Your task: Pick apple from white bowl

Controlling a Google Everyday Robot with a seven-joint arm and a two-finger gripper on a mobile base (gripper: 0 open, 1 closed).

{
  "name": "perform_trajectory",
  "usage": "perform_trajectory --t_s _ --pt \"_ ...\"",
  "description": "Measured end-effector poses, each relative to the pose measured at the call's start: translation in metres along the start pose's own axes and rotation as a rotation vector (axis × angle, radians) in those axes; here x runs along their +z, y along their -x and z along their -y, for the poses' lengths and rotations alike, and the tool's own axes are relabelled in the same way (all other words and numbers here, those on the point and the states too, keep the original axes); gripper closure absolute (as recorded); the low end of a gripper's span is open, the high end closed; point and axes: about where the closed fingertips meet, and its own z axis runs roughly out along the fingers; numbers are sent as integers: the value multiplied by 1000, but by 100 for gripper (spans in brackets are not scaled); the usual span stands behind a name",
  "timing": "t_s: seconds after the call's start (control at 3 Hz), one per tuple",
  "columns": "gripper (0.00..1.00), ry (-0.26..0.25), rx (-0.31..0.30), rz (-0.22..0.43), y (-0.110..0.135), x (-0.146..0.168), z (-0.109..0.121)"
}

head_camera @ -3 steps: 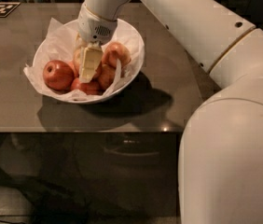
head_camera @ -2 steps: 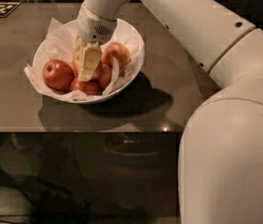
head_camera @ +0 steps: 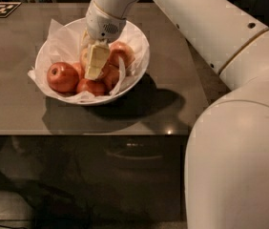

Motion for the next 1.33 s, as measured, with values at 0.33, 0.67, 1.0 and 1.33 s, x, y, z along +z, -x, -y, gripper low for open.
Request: perform_trajectory --t_s 0.33,0.67,1.0,1.33 --pt "100 -47 63 25 -17 -30 4" --pt "100 -80 112 44 -27 -57 6" --pt "100 -96 141 71 -36 -74 11" --pt "100 -105 148 99 -38 -90 20"
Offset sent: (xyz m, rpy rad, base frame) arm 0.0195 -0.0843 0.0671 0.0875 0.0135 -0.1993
